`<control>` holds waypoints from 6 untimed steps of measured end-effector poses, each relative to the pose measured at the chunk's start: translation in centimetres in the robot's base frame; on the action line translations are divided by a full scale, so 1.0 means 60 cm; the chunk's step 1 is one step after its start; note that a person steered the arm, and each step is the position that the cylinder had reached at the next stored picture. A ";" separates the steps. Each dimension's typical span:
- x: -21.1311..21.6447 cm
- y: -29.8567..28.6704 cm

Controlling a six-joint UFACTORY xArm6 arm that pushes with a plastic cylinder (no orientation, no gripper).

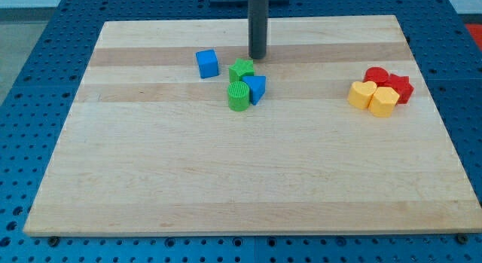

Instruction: Place the blue cube close to the green circle

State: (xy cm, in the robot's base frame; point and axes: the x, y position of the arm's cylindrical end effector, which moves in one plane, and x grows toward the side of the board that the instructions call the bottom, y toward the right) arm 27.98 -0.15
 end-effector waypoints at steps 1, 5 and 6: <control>-0.035 -0.095; 0.065 -0.141; 0.088 -0.122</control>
